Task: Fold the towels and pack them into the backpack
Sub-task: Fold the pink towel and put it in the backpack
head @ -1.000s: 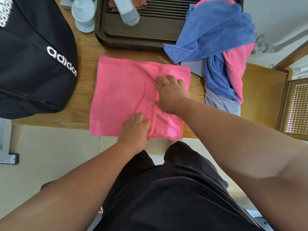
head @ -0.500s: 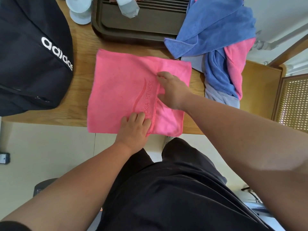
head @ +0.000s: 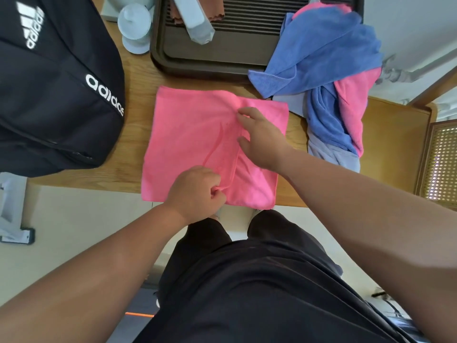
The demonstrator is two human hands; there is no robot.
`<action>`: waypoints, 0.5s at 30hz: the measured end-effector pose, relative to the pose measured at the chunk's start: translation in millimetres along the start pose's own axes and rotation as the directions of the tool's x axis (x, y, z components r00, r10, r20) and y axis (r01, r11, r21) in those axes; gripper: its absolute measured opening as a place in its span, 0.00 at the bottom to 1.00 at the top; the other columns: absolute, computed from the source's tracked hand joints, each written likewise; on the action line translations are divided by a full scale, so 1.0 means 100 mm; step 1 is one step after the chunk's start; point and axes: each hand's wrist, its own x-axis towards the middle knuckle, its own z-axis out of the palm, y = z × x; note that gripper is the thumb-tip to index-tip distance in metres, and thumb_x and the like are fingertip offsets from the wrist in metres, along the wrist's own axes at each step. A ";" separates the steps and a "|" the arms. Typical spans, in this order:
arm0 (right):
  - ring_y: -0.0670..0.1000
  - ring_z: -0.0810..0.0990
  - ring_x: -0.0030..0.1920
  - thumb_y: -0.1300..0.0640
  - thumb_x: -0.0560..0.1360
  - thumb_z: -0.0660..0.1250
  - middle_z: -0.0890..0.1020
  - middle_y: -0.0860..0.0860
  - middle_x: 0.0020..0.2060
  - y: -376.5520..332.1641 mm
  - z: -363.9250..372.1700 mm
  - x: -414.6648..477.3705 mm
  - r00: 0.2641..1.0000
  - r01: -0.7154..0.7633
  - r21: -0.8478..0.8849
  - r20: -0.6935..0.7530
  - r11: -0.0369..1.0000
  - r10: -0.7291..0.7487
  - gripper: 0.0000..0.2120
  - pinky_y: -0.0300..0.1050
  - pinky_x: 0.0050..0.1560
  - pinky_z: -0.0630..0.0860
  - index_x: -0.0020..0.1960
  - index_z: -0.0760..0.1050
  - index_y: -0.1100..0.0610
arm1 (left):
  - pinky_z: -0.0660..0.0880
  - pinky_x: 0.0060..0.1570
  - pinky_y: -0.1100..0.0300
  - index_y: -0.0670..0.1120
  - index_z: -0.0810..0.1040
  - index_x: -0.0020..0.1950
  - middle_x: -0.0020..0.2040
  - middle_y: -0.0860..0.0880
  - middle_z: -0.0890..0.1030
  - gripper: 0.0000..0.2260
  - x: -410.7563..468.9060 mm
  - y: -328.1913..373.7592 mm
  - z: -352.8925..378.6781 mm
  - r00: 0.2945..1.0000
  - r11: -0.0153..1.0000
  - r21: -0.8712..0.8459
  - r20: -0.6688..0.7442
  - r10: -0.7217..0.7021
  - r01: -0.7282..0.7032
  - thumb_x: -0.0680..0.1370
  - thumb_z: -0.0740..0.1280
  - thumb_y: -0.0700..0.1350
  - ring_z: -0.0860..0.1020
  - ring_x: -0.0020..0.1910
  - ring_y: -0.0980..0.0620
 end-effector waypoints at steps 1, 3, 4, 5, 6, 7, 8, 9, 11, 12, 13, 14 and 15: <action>0.56 0.74 0.67 0.61 0.79 0.62 0.64 0.54 0.76 -0.01 -0.05 -0.05 0.998 0.030 0.021 -0.059 0.999 -0.029 0.25 0.50 0.68 0.71 0.76 0.67 0.63 | 0.63 0.25 0.52 0.44 0.60 0.28 0.27 0.50 0.60 0.10 0.04 0.06 -0.05 1.000 1.000 -0.019 -0.012 0.022 -0.022 0.66 0.60 0.45 0.61 0.29 0.47; 0.56 0.78 0.60 0.61 0.79 0.62 0.69 0.56 0.73 -0.01 -0.14 -0.15 0.979 0.065 0.036 -0.195 0.997 -0.057 0.21 0.49 0.60 0.76 0.71 0.72 0.64 | 0.62 0.25 0.53 0.46 0.59 0.29 0.27 0.51 0.59 0.10 0.12 0.23 -0.09 0.996 0.994 -0.066 -0.019 0.086 -0.088 0.65 0.60 0.45 0.59 0.28 0.47; 0.55 0.79 0.57 0.60 0.79 0.63 0.70 0.56 0.72 0.02 -0.17 -0.21 0.966 0.058 0.038 -0.254 0.998 -0.047 0.20 0.47 0.55 0.76 0.69 0.73 0.64 | 0.62 0.25 0.55 0.48 0.59 0.29 0.27 0.52 0.58 0.10 0.17 0.32 -0.08 0.993 0.989 -0.090 -0.004 0.120 -0.120 0.65 0.60 0.45 0.59 0.27 0.47; 0.55 0.80 0.54 0.59 0.78 0.63 0.72 0.56 0.71 0.07 -0.20 -0.26 0.953 0.040 0.042 -0.302 0.998 -0.025 0.19 0.46 0.53 0.76 0.68 0.74 0.64 | 0.61 0.25 0.57 0.49 0.59 0.29 0.27 0.53 0.59 0.10 0.21 0.41 -0.05 0.988 0.983 -0.105 0.020 0.150 -0.147 0.65 0.60 0.46 0.60 0.27 0.47; 0.55 0.80 0.53 0.59 0.78 0.64 0.72 0.56 0.70 0.13 -0.22 -0.31 0.943 0.014 0.050 -0.334 0.999 0.003 0.19 0.47 0.52 0.76 0.67 0.74 0.64 | 0.61 0.26 0.58 0.49 0.59 0.29 0.27 0.53 0.60 0.09 0.25 0.50 0.01 0.983 0.979 -0.112 0.048 0.175 -0.168 0.66 0.60 0.46 0.61 0.27 0.47; 0.55 0.80 0.52 0.58 0.77 0.65 0.72 0.56 0.70 0.19 -0.24 -0.36 0.936 -0.019 0.056 -0.350 0.998 0.037 0.20 0.49 0.53 0.77 0.67 0.74 0.64 | 0.61 0.26 0.58 0.49 0.60 0.29 0.27 0.53 0.61 0.10 0.29 0.57 0.08 0.978 0.977 -0.113 0.081 0.190 -0.180 0.67 0.60 0.47 0.62 0.27 0.47; 0.56 0.79 0.53 0.58 0.76 0.66 0.72 0.56 0.70 0.26 -0.23 -0.39 0.933 -0.052 0.056 -0.354 0.997 0.068 0.20 0.50 0.54 0.77 0.67 0.74 0.65 | 0.61 0.27 0.58 0.48 0.61 0.30 0.27 0.53 0.62 0.10 0.33 0.64 0.17 0.974 0.978 -0.109 0.122 0.191 -0.178 0.68 0.60 0.47 0.63 0.27 0.46; 0.57 0.79 0.56 0.58 0.76 0.67 0.72 0.56 0.70 0.33 -0.21 -0.41 0.937 -0.087 0.045 -0.335 0.995 0.097 0.21 0.52 0.55 0.77 0.66 0.74 0.65 | 0.61 0.28 0.57 0.48 0.61 0.30 0.28 0.53 0.64 0.11 0.37 0.70 0.27 0.968 0.982 -0.098 0.180 0.177 -0.161 0.70 0.61 0.47 0.65 0.28 0.46; 0.57 0.75 0.62 0.56 0.75 0.69 0.68 0.55 0.73 0.48 -0.15 -0.41 0.961 -0.179 0.018 -0.211 0.984 0.179 0.22 0.54 0.58 0.76 0.66 0.72 0.65 | 0.61 0.33 0.55 0.46 0.64 0.33 0.31 0.51 0.67 0.12 0.45 0.77 0.46 0.938 0.995 -0.041 0.332 0.099 -0.090 0.74 0.62 0.46 0.69 0.33 0.45; 0.56 0.73 0.66 0.54 0.75 0.71 0.64 0.54 0.75 0.54 -0.12 -0.40 0.967 -0.226 0.005 -0.119 0.974 0.225 0.25 0.54 0.62 0.75 0.68 0.70 0.64 | 0.62 0.35 0.54 0.46 0.65 0.35 0.33 0.50 0.69 0.11 0.49 0.77 0.56 0.918 0.998 0.002 0.392 0.055 -0.060 0.76 0.62 0.45 0.70 0.36 0.45; 0.55 0.69 0.70 0.52 0.74 0.72 0.61 0.53 0.77 0.60 -0.09 -0.39 0.965 -0.263 -0.014 -0.026 0.965 0.262 0.30 0.53 0.66 0.72 0.71 0.67 0.63 | 0.63 0.37 0.54 0.47 0.65 0.36 0.35 0.50 0.69 0.11 0.52 0.77 0.64 0.900 0.999 0.038 0.435 0.015 -0.035 0.78 0.62 0.44 0.70 0.38 0.45; 0.56 0.66 0.73 0.50 0.74 0.73 0.58 0.52 0.78 0.65 -0.07 -0.38 0.960 -0.276 -0.039 0.043 0.960 0.277 0.35 0.53 0.70 0.70 0.74 0.64 0.63 | 0.64 0.39 0.53 0.47 0.65 0.37 0.36 0.51 0.69 0.11 0.54 0.75 0.71 0.881 0.998 0.060 0.472 -0.021 -0.008 0.79 0.61 0.44 0.71 0.39 0.45; 0.56 0.63 0.74 0.48 0.73 0.73 0.57 0.51 0.79 0.68 -0.05 -0.37 0.957 -0.273 -0.066 0.082 0.960 0.278 0.39 0.54 0.72 0.68 0.76 0.61 0.62 | 0.64 0.39 0.53 0.49 0.63 0.36 0.36 0.51 0.67 0.13 0.56 0.72 0.75 0.866 0.997 0.073 0.498 -0.049 0.014 0.79 0.61 0.45 0.70 0.40 0.45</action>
